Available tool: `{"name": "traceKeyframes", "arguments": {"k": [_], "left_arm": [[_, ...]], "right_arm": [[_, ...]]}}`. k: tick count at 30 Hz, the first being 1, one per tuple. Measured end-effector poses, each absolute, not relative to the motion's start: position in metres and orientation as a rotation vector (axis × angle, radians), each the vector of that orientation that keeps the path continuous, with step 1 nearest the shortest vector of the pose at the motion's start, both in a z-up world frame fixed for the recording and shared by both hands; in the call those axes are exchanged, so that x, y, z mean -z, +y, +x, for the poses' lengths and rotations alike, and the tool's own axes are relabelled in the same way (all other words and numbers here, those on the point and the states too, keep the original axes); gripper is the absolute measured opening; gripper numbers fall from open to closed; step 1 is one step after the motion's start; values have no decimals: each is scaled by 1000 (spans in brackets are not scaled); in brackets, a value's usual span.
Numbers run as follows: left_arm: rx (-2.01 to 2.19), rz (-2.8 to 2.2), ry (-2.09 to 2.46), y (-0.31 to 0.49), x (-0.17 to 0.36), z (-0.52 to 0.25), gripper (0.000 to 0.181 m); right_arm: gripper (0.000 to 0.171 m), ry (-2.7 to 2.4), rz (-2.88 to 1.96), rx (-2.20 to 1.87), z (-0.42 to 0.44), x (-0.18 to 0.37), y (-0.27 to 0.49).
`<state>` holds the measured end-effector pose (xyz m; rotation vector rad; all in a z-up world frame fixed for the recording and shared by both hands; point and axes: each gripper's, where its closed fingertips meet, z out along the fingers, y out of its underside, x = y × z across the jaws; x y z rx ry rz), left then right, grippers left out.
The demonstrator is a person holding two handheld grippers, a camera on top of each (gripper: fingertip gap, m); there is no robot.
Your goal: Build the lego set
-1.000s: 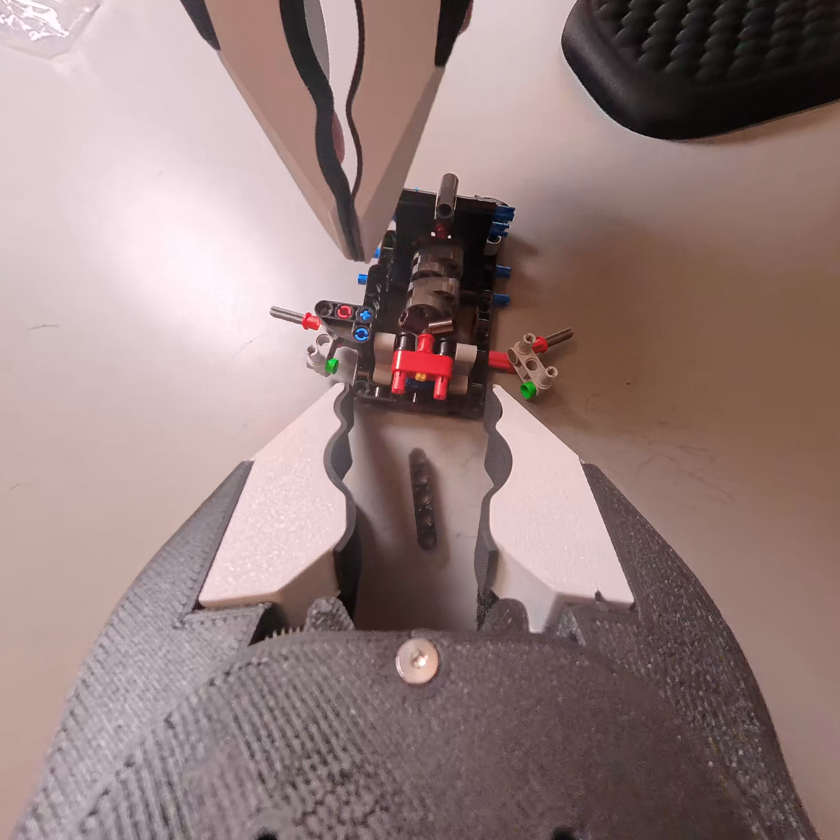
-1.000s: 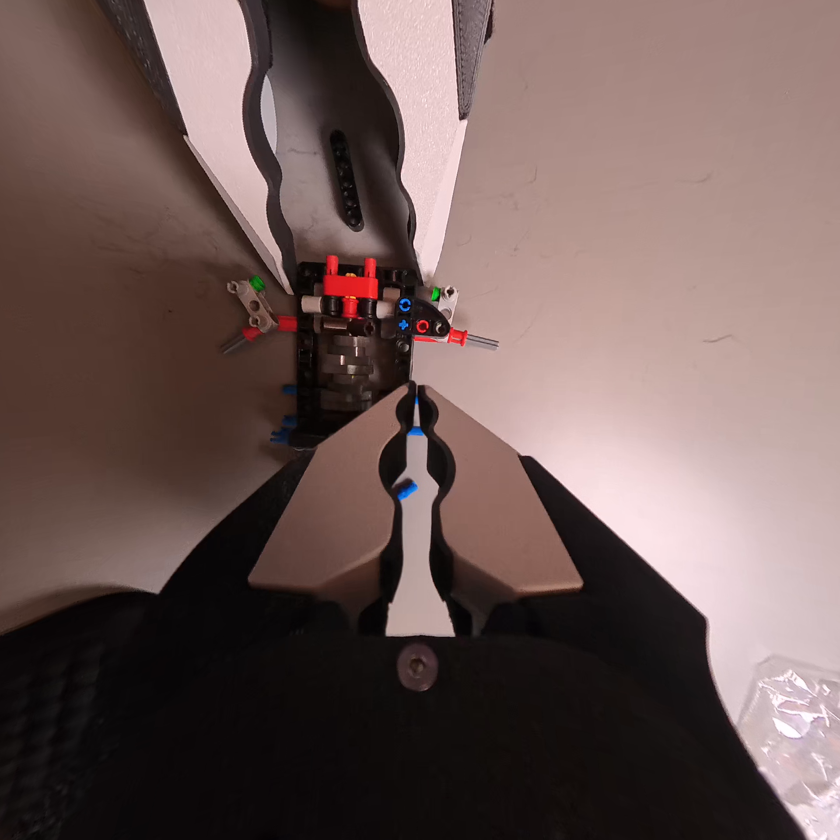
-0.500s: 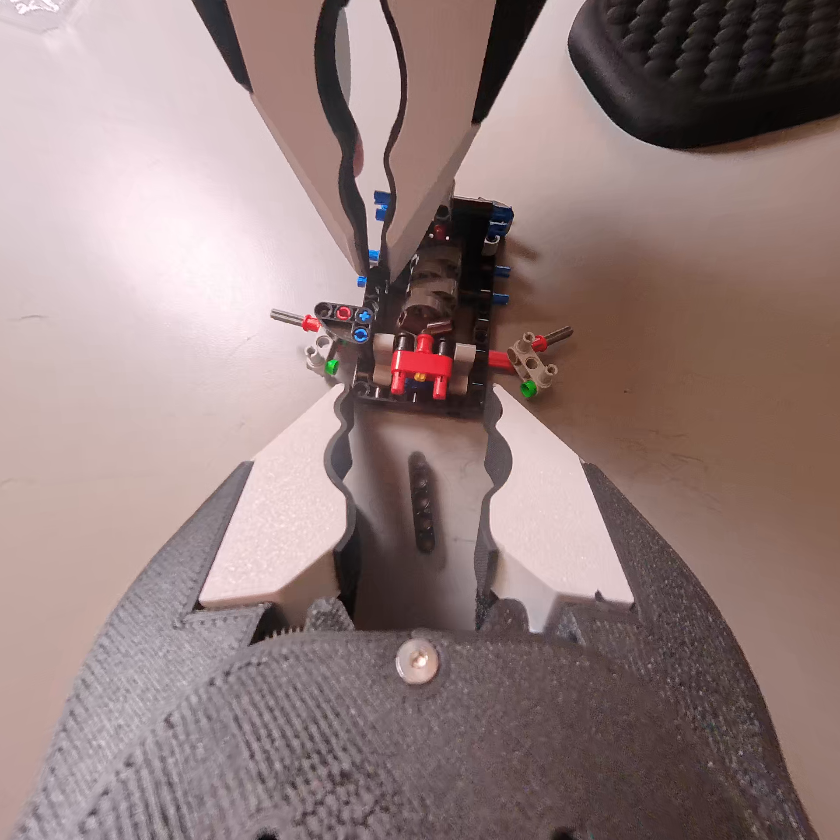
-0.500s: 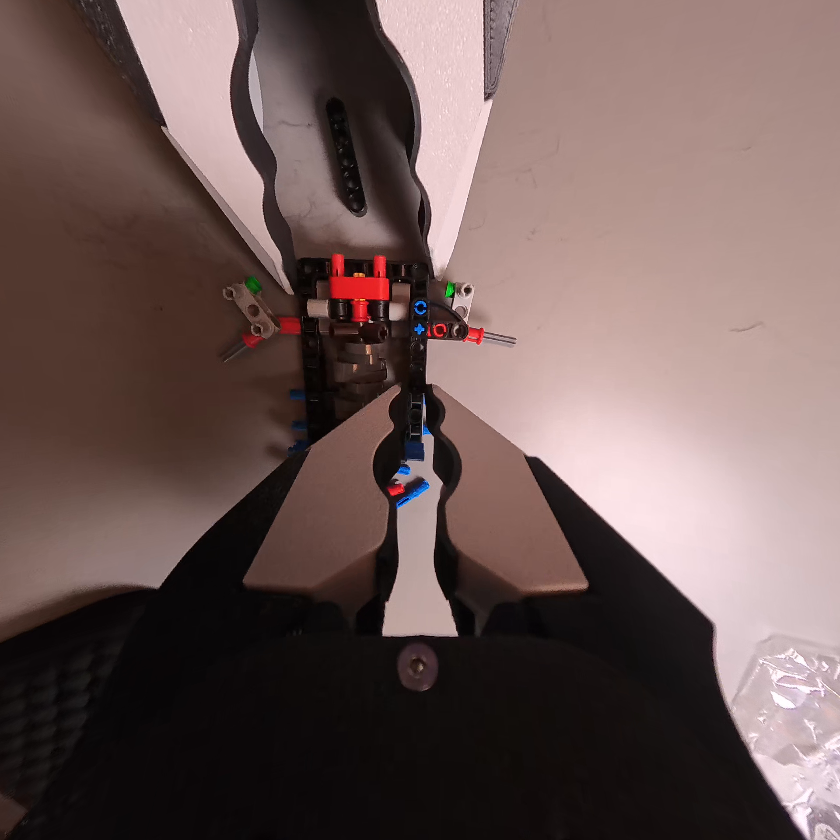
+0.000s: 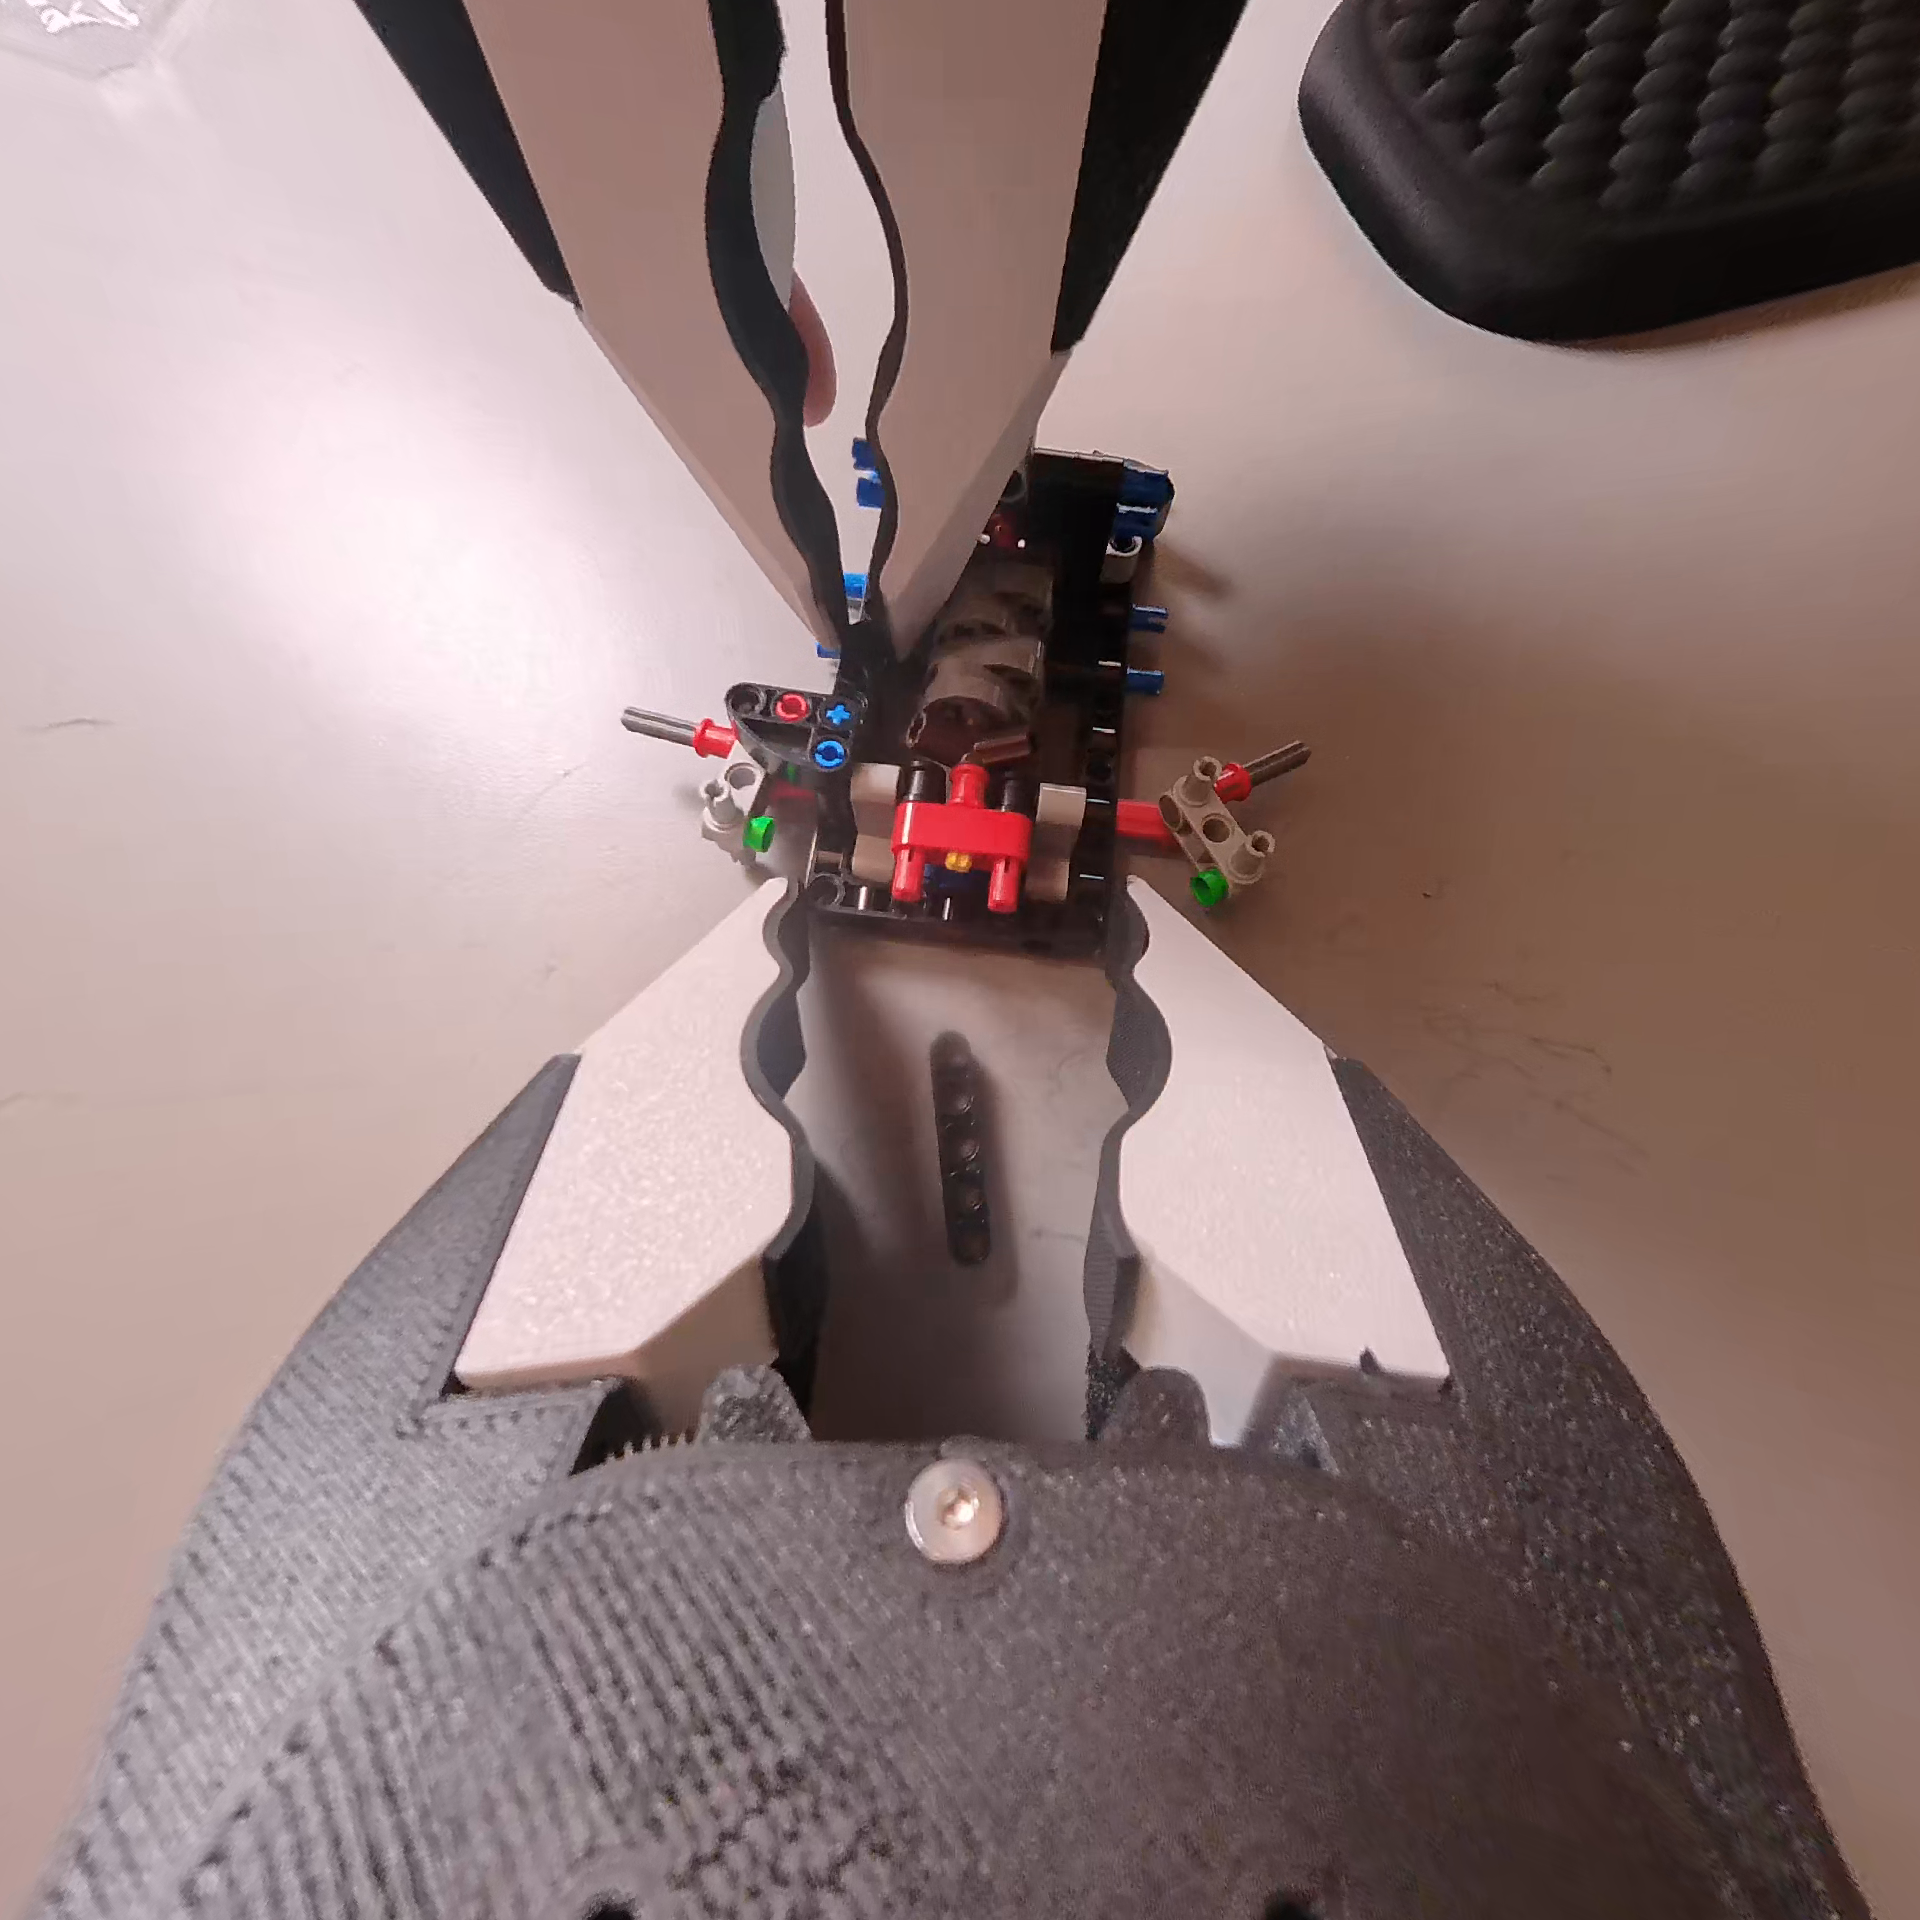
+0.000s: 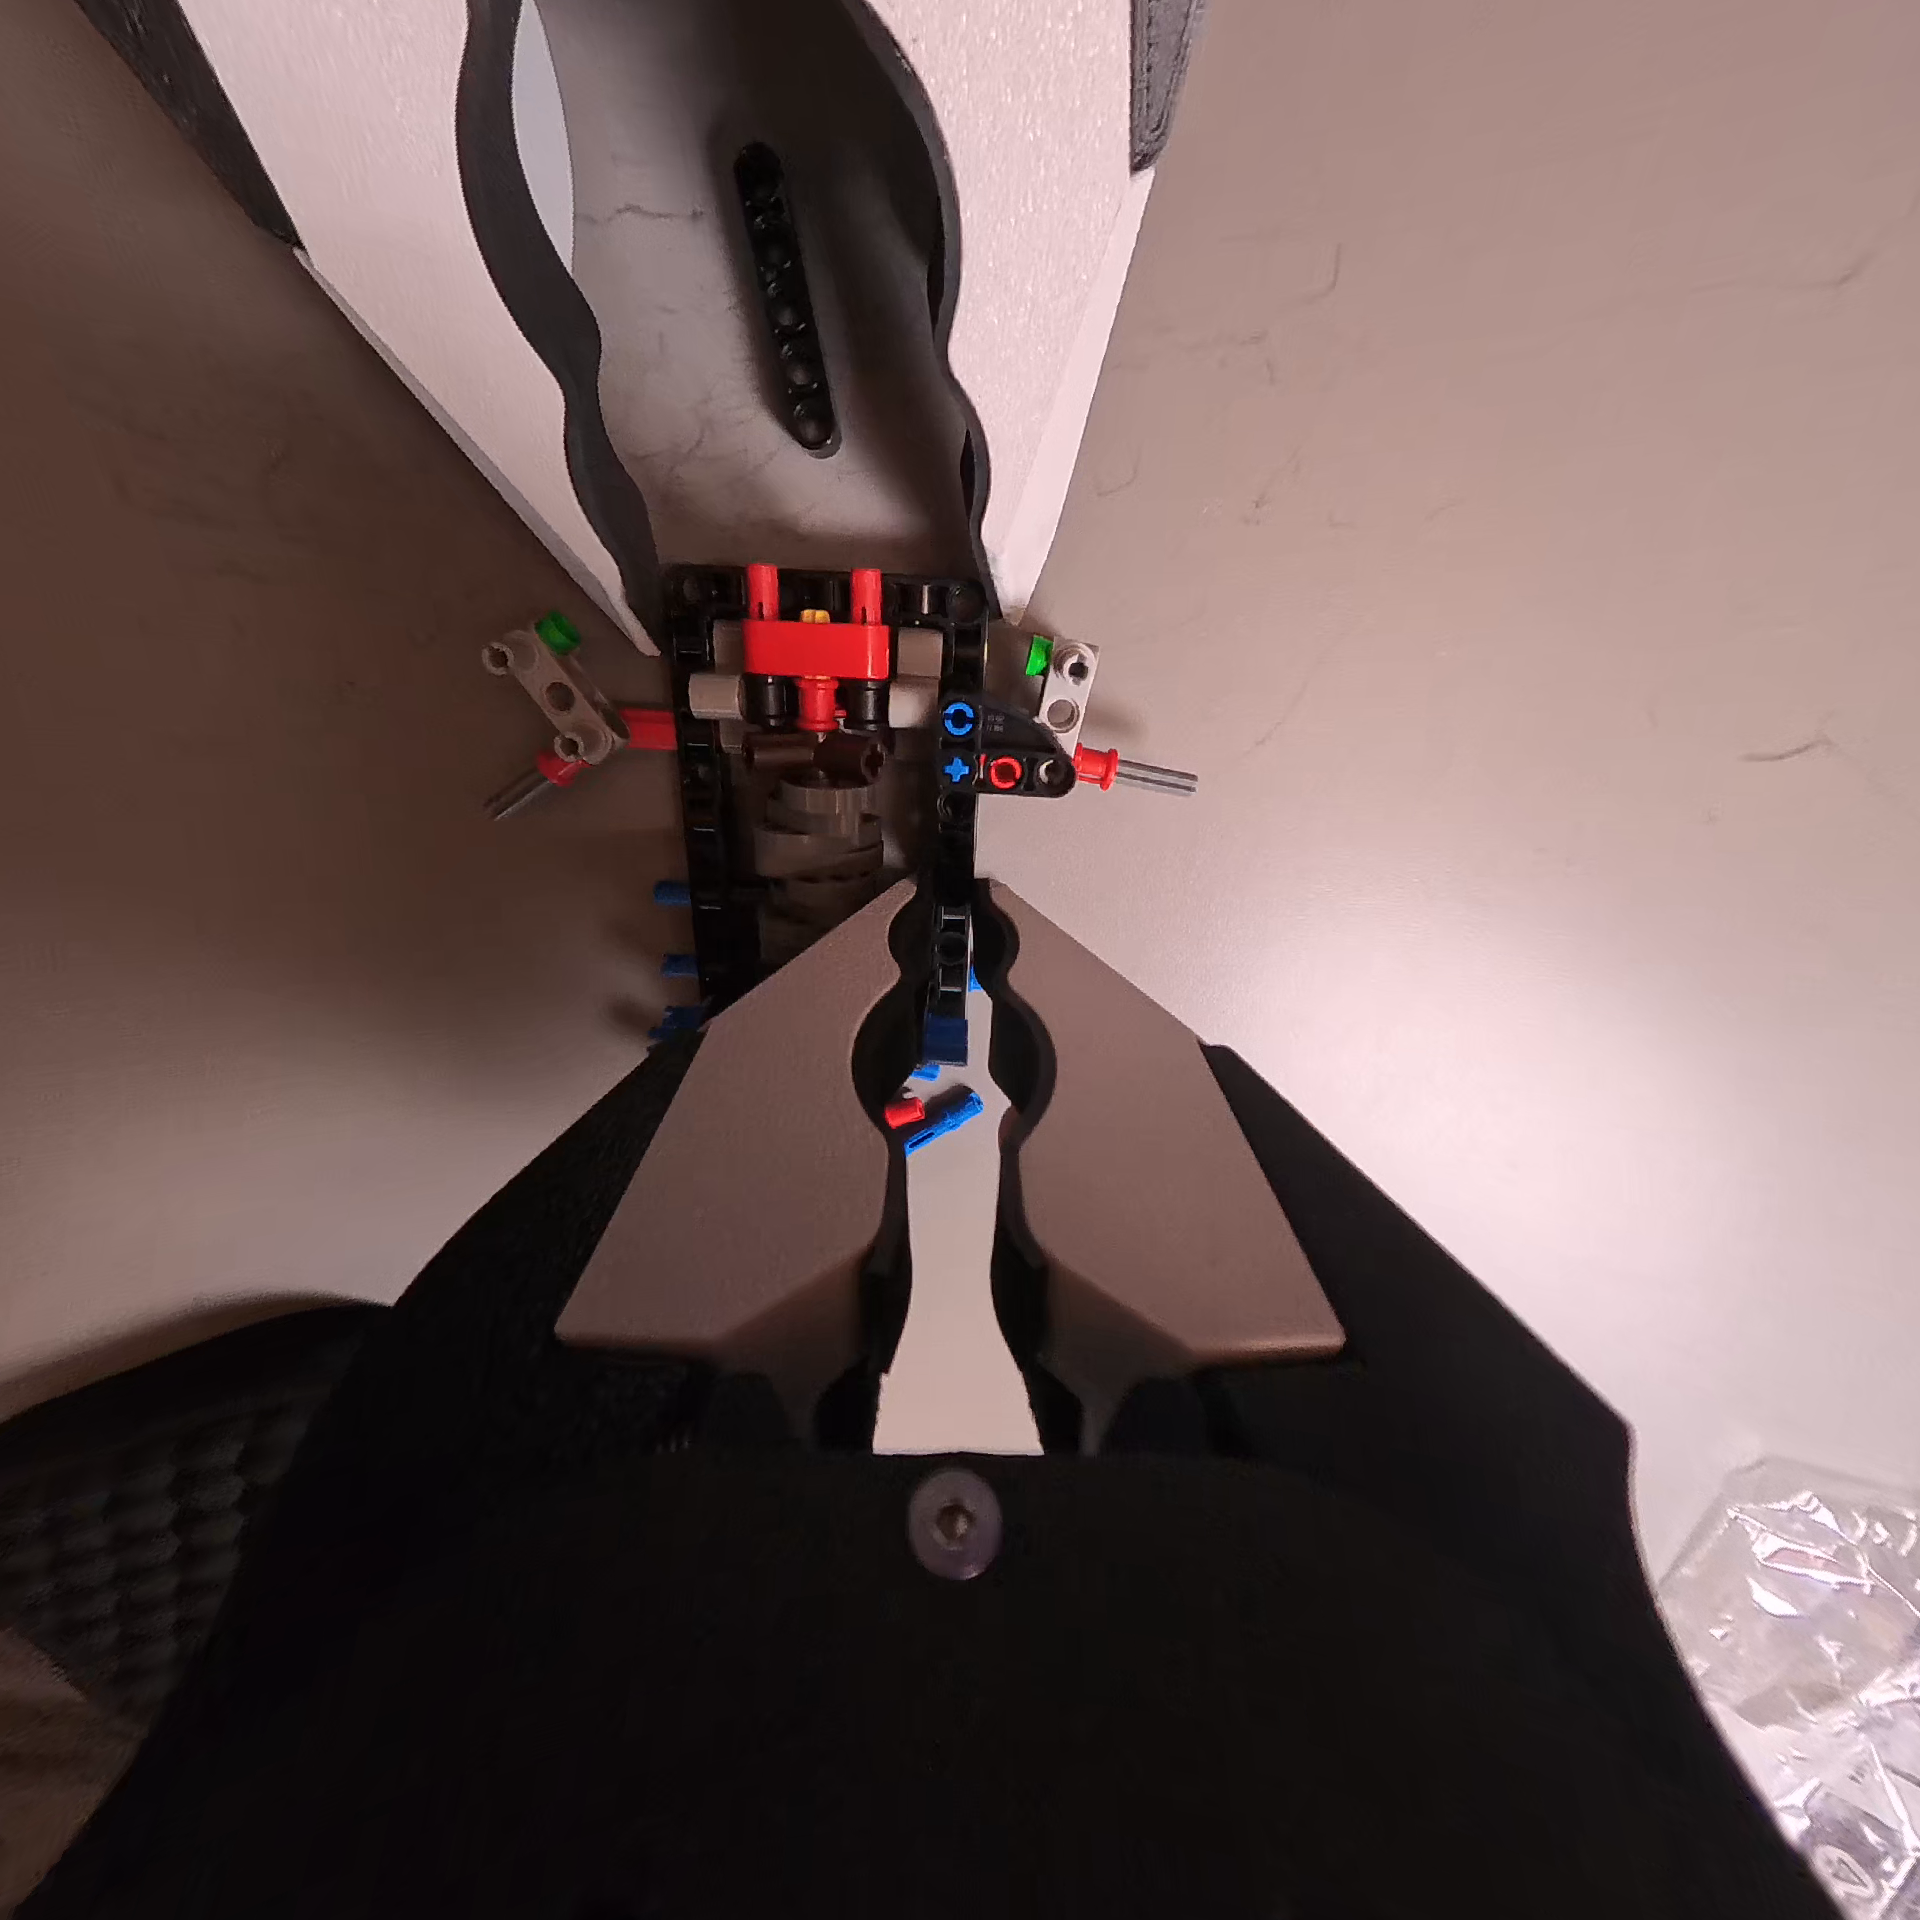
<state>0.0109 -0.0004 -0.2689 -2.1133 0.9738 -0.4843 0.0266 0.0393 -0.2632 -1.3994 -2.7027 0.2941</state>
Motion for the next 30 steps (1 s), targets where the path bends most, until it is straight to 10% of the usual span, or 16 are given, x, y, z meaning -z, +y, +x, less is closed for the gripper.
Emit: {"name": "traceKeyframes", "arguments": {"k": [30], "left_arm": [[473, -2114, 973, 0, 269, 11, 56]], "right_arm": [[4, -2650, -1246, -406, 3, 247, 26]]}}
